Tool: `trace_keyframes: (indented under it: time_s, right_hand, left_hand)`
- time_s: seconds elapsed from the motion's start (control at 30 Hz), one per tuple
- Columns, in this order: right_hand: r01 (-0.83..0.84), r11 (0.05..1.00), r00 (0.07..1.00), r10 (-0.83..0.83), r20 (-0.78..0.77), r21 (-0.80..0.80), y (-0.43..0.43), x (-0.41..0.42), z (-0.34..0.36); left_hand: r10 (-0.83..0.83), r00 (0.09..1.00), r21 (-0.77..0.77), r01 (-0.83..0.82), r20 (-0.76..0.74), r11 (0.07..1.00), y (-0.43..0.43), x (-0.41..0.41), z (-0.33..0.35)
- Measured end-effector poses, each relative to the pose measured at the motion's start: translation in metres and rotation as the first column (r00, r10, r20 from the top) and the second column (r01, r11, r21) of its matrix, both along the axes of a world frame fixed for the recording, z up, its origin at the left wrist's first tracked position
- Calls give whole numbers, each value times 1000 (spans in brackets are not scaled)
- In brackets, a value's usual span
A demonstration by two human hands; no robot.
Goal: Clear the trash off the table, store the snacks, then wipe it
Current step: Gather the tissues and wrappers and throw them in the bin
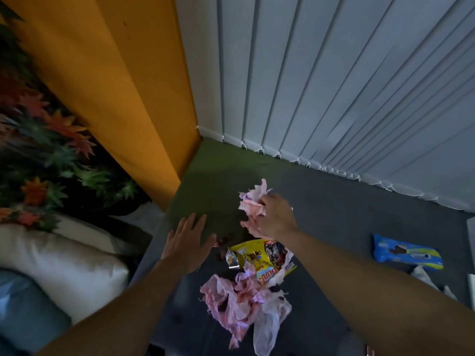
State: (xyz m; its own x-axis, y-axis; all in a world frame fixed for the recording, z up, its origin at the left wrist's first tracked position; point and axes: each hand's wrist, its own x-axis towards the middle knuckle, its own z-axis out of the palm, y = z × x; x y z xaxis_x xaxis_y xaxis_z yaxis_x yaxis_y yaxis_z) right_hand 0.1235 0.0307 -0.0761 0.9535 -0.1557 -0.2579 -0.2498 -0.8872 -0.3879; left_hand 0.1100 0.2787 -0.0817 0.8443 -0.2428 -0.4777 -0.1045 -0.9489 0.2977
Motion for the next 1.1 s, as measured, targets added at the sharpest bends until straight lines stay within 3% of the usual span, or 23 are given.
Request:
trace_keyframes:
  time_s: [0.17, 0.3, 0.5, 0.67, 0.83, 1.0, 1.1]
  right_hand:
    - [62, 993, 978, -80, 195, 98, -23, 3, 20]
    - [98, 987, 955, -129, 266, 128, -48, -5, 38]
    - [136, 974, 952, -179, 249, 179, -82, -49, 44]
    - [106, 974, 981, -135, 136, 201, -95, -87, 35]
    - [112, 968, 983, -140, 117, 223, -99, -117, 21]
    - [81, 970, 987, -110, 115, 229, -96, -123, 18]
    - [40, 960, 992, -70, 100, 278, -92, -123, 18]
  left_hand:
    - [-5, 998, -49, 9, 63, 999, -13, -7, 12]
    - [-35, 996, -115, 44, 87, 992, -33, -17, 18]
    - [-187, 982, -127, 189, 27, 974, -79, -33, 18]
    - [-230, 972, 47, 228, 42, 973, -114, -44, 10]
    - [-99, 995, 103, 96, 22, 990, -130, -45, 11]
    - [75, 995, -152, -83, -62, 985, -121, -49, 26]
    - [124, 991, -215, -132, -50, 968, -109, -56, 38]
